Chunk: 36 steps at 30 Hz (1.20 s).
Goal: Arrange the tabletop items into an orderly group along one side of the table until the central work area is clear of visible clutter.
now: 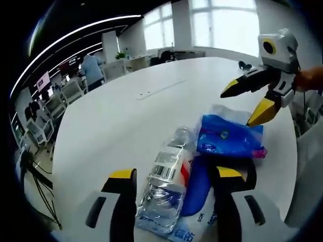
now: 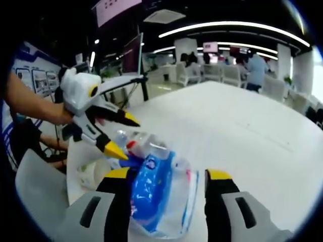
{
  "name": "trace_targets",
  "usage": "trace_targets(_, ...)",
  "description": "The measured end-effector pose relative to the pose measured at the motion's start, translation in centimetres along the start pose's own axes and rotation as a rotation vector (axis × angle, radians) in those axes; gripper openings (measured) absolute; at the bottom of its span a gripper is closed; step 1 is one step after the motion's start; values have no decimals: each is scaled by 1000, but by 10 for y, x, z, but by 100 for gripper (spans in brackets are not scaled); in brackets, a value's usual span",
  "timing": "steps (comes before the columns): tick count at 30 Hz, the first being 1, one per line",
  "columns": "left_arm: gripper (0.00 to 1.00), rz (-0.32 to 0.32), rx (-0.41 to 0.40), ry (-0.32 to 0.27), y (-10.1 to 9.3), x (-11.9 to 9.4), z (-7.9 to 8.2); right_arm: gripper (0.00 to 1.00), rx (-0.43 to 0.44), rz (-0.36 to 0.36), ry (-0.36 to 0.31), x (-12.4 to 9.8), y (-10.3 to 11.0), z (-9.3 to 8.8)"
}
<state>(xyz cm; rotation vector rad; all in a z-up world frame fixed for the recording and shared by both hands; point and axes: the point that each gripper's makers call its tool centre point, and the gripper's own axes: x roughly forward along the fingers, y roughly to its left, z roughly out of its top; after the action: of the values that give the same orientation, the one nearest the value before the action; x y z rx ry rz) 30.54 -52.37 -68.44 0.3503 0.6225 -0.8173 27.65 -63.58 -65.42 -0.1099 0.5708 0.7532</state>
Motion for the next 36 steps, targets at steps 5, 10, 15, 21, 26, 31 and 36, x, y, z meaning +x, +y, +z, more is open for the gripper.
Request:
trace_targets(5,57,-21,19,17,-1,8,-1,53,-1,6,9,6,0,-1)
trace_targets(10,55,-41,40,32,-3,13,-1,51,6,14,13,8,1,-2)
trace_targets(15,53,-62,62,52,-4,18,-1,50,12,22,25,13,-1,-5)
trace_targets(21,51,-76,73,69,-3,22,-2,48,15,30,18,20,-2,2)
trace_targets(26,49,-86,73,79,-2,25,-1,47,17,39,16,27,-2,6)
trace_targets(31,47,-96,81,91,-2,26,-1,45,18,48,13,34,-3,10)
trace_targets(36,46,-109,96,106,-1,27,-3,43,29,58,15,42,-2,12)
